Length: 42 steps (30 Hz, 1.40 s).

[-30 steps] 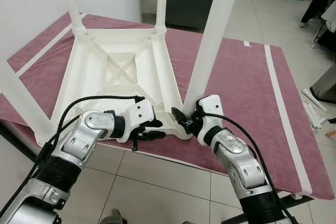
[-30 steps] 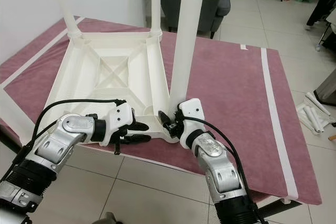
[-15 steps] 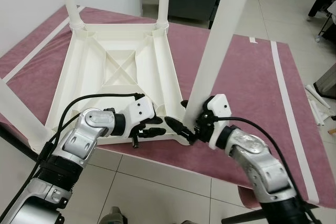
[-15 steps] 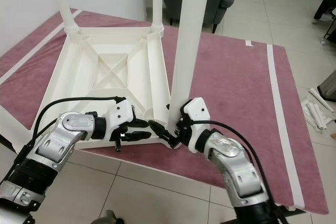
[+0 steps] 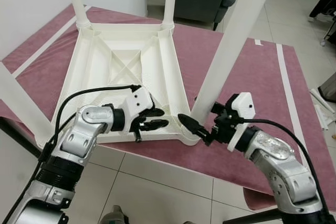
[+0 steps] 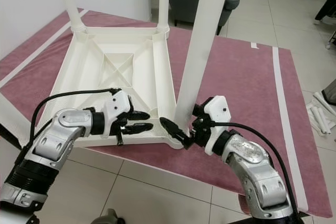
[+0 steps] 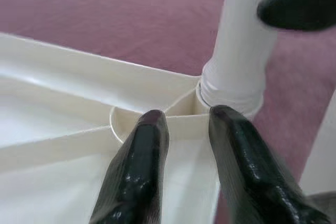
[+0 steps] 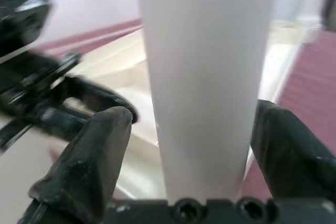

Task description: Building children table

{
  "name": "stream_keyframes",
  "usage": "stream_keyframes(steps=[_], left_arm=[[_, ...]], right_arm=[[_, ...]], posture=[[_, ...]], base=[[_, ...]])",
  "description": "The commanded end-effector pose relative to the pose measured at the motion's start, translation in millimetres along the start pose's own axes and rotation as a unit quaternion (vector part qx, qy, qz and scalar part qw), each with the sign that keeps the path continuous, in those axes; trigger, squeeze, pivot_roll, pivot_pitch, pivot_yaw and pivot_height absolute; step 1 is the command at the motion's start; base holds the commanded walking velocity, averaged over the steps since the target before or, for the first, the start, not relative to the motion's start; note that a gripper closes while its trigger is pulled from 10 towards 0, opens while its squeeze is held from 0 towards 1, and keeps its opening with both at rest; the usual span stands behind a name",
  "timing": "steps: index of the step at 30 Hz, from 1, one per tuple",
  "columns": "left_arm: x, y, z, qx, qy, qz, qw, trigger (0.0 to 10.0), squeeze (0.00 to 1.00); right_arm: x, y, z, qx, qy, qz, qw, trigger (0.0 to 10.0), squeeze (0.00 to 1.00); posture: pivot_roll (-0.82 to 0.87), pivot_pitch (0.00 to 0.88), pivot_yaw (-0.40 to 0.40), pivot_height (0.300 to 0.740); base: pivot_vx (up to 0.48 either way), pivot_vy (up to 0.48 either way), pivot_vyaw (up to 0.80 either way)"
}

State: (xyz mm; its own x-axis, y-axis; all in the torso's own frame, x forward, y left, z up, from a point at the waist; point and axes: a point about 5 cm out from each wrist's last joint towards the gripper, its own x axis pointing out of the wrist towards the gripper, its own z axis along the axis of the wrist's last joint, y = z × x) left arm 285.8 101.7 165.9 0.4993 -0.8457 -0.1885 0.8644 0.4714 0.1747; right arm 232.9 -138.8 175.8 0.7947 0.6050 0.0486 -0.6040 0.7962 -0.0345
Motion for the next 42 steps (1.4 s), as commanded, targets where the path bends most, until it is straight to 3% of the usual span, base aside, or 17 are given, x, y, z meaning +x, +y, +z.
stream_keyframes(steps=[1,10,14,16,19,22,27,30,32,33,36,39,42], left_arm=[[-11.2,11.7,-2.5,-0.013,0.019,0.099,0.995,10.0,0.0],[-23.9,3.3,-7.4,-0.039,0.029,0.126,0.991,10.0,0.0],[-31.3,-3.3,-12.4,-0.059,0.025,0.138,0.988,10.0,0.0],[-34.3,-11.3,-13.9,-0.04,0.033,0.136,0.989,10.0,0.0],[-35.1,-16.3,-14.3,-0.015,0.039,0.131,0.99,10.0,0.0],[-34.5,-16.6,-15.2,0.002,0.043,0.136,0.99,10.0,0.0],[-33.6,-15.7,-13.4,0.003,0.04,0.14,0.989,10.0,0.0],[-32.7,-13.6,-11.0,-0.002,0.03,0.156,0.987,10.0,0.0],[-28.8,-8.0,-9.1,-0.02,0.01,0.2,0.979,10.0,0.0],[-28.8,-8.0,-9.1,-0.02,0.01,0.2,0.979,10.0,0.0],[-24.6,-1.0,-13.8,-0.043,0.005,0.252,0.967,10.0,0.0],[-23.9,1.5,-17.8,-0.048,0.005,0.27,0.962,10.0,0.0],[-23.9,5.9,-24.1,-0.047,-0.002,0.308,0.95,10.0,0.0]], right_arm=[[-0.9,1.5,-0.7,-0.006,0.005,-0.015,1.0,10.0,0.0],[-5.0,4.0,-15.6,-0.008,0.029,-0.038,0.999,10.0,0.0],[-11.1,1.0,-32.8,0.001,0.047,-0.099,0.994,10.0,0.0],[-15.3,0.2,-39.7,0.005,0.052,-0.131,0.99,10.0,0.0],[-19.0,5.2,-42.1,0.022,0.056,-0.117,0.991,10.0,0.0],[-32.9,22.3,-40.5,0.049,0.073,-0.038,0.995,10.0,0.0],[-48.7,20.7,-44.2,0.048,0.091,-0.04,0.994,10.0,0.0],[-60.0,11.9,-48.6,0.046,0.096,-0.082,0.991,10.0,0.0],[-65.5,-7.0,-58.9,0.051,0.084,-0.189,0.977,10.0,0.0],[-65.5,-7.0,-58.9,0.051,0.084,-0.189,0.977,10.0,0.0],[-65.4,-24.4,-69.9,0.057,0.069,-0.301,0.95,10.0,0.0],[-59.4,-28.2,-69.6,0.048,0.056,-0.325,0.943,10.0,0.0],[-42.9,-29.3,-64.8,0.032,0.036,-0.321,0.946,10.0,0.0]], posture=[[0.1,0.003,0.003,0.74],[0.12,0.0,-0.007,0.74],[0.12,0.0,-0.012,0.74],[0.12,0.0,-0.009,0.74],[0.12,0.0,-0.008,0.74],[0.11,0.0,0.0,0.74],[0.1,0.0,0.005,0.74],[0.09,0.0,0.006,0.74],[0.09,0.0,0.007,0.74],[0.09,0.0,0.007,0.74],[0.09,0.0,0.009,0.74],[0.09,0.0,0.007,0.74],[0.09,0.0,0.002,0.74]], base=[[0.0,0.0,0.0],[0.0,0.0,0.0],[0.0,0.0,0.0],[0.0,0.0,0.0],[0.0,0.0,0.0],[0.0,0.0,0.0],[0.0,0.0,0.0],[0.0,0.0,0.0],[0.0,0.0,0.0],[0.0,0.0,0.0],[0.0,0.0,0.0],[0.0,0.0,0.0],[0.0,0.0,0.0]])
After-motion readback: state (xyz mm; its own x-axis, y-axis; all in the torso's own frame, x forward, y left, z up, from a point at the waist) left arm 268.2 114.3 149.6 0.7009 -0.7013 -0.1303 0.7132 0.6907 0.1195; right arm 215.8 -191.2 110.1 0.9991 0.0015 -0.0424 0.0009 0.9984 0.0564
